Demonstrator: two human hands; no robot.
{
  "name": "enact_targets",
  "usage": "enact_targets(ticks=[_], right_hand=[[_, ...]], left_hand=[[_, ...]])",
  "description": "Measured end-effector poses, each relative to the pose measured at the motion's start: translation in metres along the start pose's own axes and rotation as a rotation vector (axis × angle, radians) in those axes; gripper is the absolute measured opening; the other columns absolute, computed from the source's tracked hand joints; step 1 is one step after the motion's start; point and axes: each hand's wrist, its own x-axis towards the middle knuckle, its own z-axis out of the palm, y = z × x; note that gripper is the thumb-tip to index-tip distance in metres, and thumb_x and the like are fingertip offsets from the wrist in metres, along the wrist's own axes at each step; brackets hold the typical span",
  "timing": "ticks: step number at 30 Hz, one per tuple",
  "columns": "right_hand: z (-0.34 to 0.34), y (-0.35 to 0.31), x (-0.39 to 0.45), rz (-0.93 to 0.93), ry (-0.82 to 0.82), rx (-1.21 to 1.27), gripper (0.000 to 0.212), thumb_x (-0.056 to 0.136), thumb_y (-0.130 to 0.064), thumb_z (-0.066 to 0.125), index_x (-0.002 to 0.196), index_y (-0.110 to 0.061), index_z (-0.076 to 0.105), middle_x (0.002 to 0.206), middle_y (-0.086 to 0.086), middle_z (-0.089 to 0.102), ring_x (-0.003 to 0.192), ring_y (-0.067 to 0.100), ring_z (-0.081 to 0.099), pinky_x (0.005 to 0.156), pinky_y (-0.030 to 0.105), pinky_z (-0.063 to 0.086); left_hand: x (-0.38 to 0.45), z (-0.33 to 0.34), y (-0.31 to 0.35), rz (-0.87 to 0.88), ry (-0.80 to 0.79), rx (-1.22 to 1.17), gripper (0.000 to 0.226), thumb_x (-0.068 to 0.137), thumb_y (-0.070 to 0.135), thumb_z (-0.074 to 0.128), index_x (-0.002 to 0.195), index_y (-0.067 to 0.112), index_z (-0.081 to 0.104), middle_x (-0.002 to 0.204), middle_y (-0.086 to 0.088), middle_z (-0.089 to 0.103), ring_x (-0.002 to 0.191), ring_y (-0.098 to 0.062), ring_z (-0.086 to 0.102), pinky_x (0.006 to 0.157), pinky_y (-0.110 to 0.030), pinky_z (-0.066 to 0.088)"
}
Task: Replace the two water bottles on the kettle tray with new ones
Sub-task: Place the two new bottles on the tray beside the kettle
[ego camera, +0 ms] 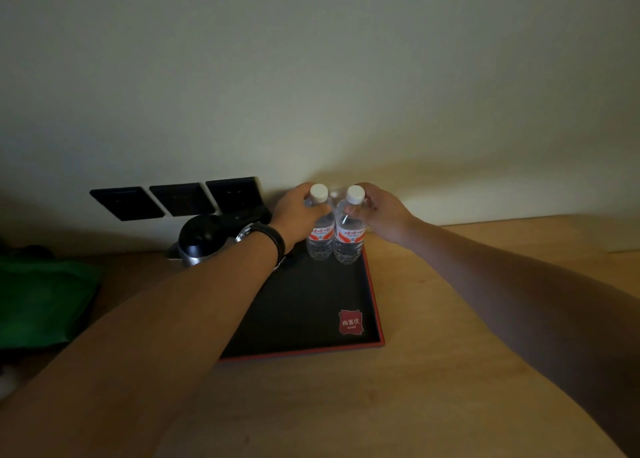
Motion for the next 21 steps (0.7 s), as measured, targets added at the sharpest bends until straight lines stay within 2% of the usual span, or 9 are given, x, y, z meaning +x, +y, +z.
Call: enact_targets(ticks=[5, 8, 12, 17, 21], right_hand=[[-0.0003, -0.0027, 0.0046, -0.032, 0.004, -0.026, 0.033, 0.090, -0.020, 0.067, 0.121, -0.017, 0.055, 0.112, 0.003, 0.063, 0.104, 0.022, 0.057, 0.084, 0.034, 0.044], [0.0019, -0.0037, 0.0041, -0.050, 0.027, -0.035, 0.032, 0.091, -0.019, 0.066, 0.120, -0.016, 0.054, 0.110, 0.002, 0.062, 0.103, 0.021, 0.056, 0.079, 0.030, 0.042], [0.0026, -0.0069, 0.0023, -0.044, 0.023, -0.028, 0.031, 0.091, -0.018, 0.065, 0.120, -0.014, 0.053, 0.110, 0.004, 0.062, 0.105, 0.022, 0.056, 0.083, 0.033, 0.043], [0.0030, -0.0088, -0.0001, -0.046, 0.040, -0.005, 0.030, 0.091, -0.015, 0.065, 0.119, -0.012, 0.054, 0.110, 0.005, 0.062, 0.103, 0.023, 0.056, 0.081, 0.031, 0.043], [0.0031, -0.0085, 0.0005, -0.040, 0.032, -0.013, 0.025, 0.091, -0.016, 0.064, 0.113, -0.019, 0.053, 0.107, 0.003, 0.061, 0.101, 0.022, 0.055, 0.077, 0.030, 0.040]], left_hand=[[-0.0023, -0.0024, -0.0006, 0.004, -0.002, -0.003, 0.037, 0.090, 0.016, 0.072, 0.125, 0.017, 0.060, 0.127, -0.009, 0.066, 0.117, -0.029, 0.061, 0.101, -0.051, 0.052], [-0.0032, -0.0034, 0.0010, 0.003, -0.011, -0.002, 0.038, 0.090, 0.016, 0.071, 0.126, 0.016, 0.060, 0.126, -0.010, 0.066, 0.117, -0.029, 0.061, 0.101, -0.052, 0.052], [-0.0058, -0.0049, 0.0009, 0.017, -0.016, 0.010, 0.038, 0.089, 0.015, 0.072, 0.125, 0.014, 0.059, 0.125, -0.011, 0.067, 0.116, -0.030, 0.062, 0.101, -0.052, 0.052], [-0.0059, -0.0027, -0.0002, 0.029, -0.013, 0.022, 0.034, 0.090, 0.015, 0.072, 0.122, 0.014, 0.061, 0.122, -0.011, 0.068, 0.114, -0.029, 0.063, 0.099, -0.051, 0.053], [-0.0046, -0.0004, 0.0009, 0.024, 0.030, -0.017, 0.035, 0.090, 0.014, 0.072, 0.123, 0.014, 0.061, 0.124, -0.011, 0.067, 0.116, -0.030, 0.061, 0.100, -0.049, 0.052]])
